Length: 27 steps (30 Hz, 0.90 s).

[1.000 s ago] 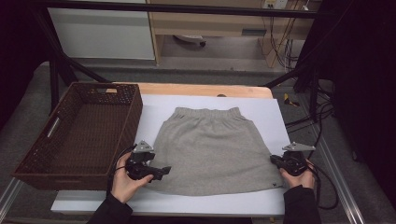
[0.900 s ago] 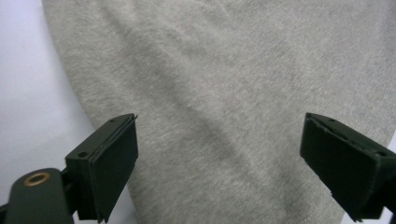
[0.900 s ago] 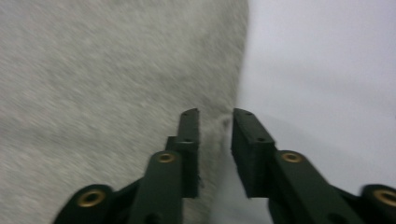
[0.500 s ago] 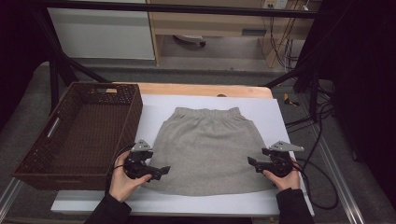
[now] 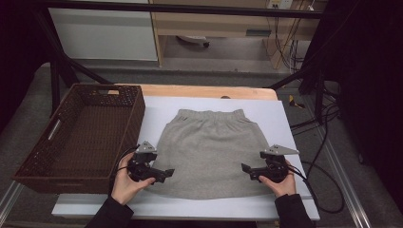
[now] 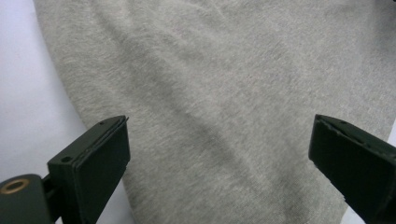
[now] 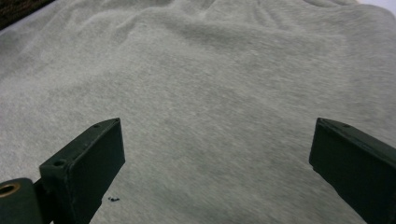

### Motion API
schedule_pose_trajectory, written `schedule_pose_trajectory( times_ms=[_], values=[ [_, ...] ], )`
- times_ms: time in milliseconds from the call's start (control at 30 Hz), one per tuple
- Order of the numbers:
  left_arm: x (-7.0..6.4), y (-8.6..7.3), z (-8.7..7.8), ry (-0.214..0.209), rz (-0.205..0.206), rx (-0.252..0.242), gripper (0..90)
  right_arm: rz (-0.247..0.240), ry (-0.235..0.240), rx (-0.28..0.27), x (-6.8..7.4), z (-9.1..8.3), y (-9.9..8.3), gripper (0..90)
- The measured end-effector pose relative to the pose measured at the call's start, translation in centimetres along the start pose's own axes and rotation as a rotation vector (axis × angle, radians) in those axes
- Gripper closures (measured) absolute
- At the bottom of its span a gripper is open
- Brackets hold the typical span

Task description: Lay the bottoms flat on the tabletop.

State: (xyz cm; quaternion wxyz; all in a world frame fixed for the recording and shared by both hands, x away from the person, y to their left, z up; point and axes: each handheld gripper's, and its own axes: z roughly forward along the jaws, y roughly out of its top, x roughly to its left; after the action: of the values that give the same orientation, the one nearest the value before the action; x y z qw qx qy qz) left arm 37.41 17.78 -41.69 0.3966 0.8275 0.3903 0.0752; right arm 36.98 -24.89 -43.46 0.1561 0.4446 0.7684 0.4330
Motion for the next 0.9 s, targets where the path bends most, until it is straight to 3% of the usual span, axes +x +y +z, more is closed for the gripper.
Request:
schedule_pose_trajectory(
  times_ms=[400, 900],
  values=[
    [-0.1, 0.9, 0.1, -0.002, 0.005, -0.003, 5.2, -0.009, 0.036, -0.006, 1.3, 0.5, 0.1, 2.3],
    [0.0, 4.2, 2.0, -0.003, 0.026, -0.021, 5.6, -0.004, 0.042, -0.016, 1.4, 0.2, 0.1, 1.8]
  ],
)
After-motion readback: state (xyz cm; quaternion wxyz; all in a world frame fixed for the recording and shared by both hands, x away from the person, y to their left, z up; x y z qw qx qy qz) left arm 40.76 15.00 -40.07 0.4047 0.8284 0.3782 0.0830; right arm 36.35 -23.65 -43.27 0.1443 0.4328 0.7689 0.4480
